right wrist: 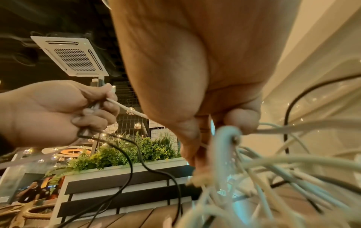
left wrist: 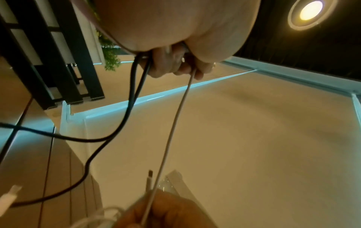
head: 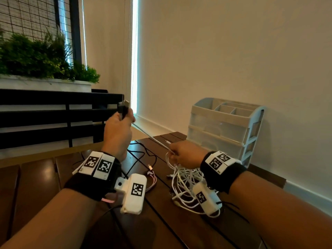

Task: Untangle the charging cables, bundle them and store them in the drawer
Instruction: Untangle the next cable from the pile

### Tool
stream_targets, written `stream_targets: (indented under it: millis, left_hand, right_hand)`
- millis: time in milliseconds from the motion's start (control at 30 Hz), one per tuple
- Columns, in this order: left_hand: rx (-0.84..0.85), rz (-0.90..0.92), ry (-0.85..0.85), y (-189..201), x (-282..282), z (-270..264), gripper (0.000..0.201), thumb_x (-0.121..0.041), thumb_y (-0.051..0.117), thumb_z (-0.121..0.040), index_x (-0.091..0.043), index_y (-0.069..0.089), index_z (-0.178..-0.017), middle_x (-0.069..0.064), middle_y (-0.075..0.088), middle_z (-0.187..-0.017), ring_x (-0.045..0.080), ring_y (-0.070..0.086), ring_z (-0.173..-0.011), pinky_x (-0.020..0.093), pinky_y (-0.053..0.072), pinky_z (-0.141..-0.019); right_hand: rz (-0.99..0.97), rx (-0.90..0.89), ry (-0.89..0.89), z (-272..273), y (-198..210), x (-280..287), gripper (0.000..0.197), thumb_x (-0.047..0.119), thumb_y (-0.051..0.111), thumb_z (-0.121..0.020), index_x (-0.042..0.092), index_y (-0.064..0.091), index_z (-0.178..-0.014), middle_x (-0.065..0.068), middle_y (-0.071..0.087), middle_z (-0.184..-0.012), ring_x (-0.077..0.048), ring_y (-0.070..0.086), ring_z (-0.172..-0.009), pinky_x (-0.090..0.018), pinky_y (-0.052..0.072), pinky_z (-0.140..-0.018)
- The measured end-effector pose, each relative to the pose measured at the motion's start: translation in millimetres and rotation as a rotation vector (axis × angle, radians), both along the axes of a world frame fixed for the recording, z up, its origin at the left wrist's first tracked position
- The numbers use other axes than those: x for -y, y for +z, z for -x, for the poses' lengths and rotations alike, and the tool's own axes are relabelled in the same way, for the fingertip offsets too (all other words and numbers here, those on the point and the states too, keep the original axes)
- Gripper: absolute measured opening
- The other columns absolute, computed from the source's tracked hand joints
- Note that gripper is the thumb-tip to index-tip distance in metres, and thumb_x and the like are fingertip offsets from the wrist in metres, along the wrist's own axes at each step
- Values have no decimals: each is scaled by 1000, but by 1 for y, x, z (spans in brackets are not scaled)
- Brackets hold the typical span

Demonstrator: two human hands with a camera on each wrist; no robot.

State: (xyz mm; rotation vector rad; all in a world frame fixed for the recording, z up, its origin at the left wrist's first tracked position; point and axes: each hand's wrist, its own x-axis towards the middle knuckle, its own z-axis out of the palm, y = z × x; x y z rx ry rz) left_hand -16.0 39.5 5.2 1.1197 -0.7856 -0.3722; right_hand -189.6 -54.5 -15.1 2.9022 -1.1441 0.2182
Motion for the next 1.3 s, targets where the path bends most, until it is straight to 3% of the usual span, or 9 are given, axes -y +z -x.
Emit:
stream_targets:
  millis: [200,400,467,567,667,733,900,1000,1300]
  left_hand:
    - [266,148,128,22,-18,-9,30,-32,45,-101,-18,56,-78,-5,51,-67,-1,48,-49,18,43,-51]
    - [-44,282,-243,26,-17,0,42,-38,43,-101,-19,41,-63,-3,35,-52,11,40,-48,31,36,-55]
    - [-41,305,-361,24,-20,3,44,-40,40,-101,-18,37,-63,1,27,-54,17,43,-48,32,44,-55]
    - [207,167,-365,16,-19,6,42,-40,41,-101,-19,38,-65,-3,29,-52,14,31,-44,29,29,-46]
    - [689,52,-146,10,-16,7,30,-35,41,-100,-30,47,-72,-4,42,-57,14,37,-50,33,32,-51]
    - [794,83,-50,12,-18,6,26,-34,41,-100,-34,48,-76,-2,44,-59,11,39,-52,21,33,-50]
    - [912,-19,68,13,-17,-4,35,-55,47,-90,-22,58,-94,-1,56,-67,9,52,-59,24,41,-54]
    - [1030,-201,154,4,-10,-4,26,-54,53,-90,-29,60,-86,-3,61,-71,14,58,-67,24,37,-54]
    - [864,-312,-120,-23,9,25,18,-44,74,-79,-28,66,-81,-8,67,-79,11,63,-80,32,52,-72]
  right_hand:
    - [129,-122,-181,12,5,19,25,25,47,-95,12,68,-92,-6,67,-93,-24,62,-84,-30,45,-68]
    - [-105,251,-162,16,13,17,15,23,64,-89,11,71,-85,-3,71,-82,-12,60,-64,-26,48,-61]
    - [-65,159,-183,14,16,16,15,20,59,-91,10,69,-85,-4,69,-83,-15,60,-66,-26,47,-59]
    - [121,-106,-224,7,24,13,14,18,49,-94,13,60,-89,-4,57,-80,-23,54,-76,-25,36,-57]
    - [335,-84,-275,8,36,12,23,20,41,-96,10,60,-103,-8,64,-96,-30,61,-87,-30,39,-66]
    - [453,-20,-302,13,38,16,26,16,37,-96,9,56,-111,-12,65,-105,-33,63,-95,-34,39,-70]
    - [108,-60,-263,19,27,25,17,22,56,-92,13,68,-99,-5,67,-104,-24,62,-94,-35,51,-81]
    - [33,-70,-176,21,27,16,14,20,58,-90,17,70,-96,-1,68,-98,-16,59,-88,-27,44,-70]
    - [222,-46,-3,4,24,-7,11,27,66,-85,29,60,-75,7,55,-73,-14,50,-69,-25,34,-59]
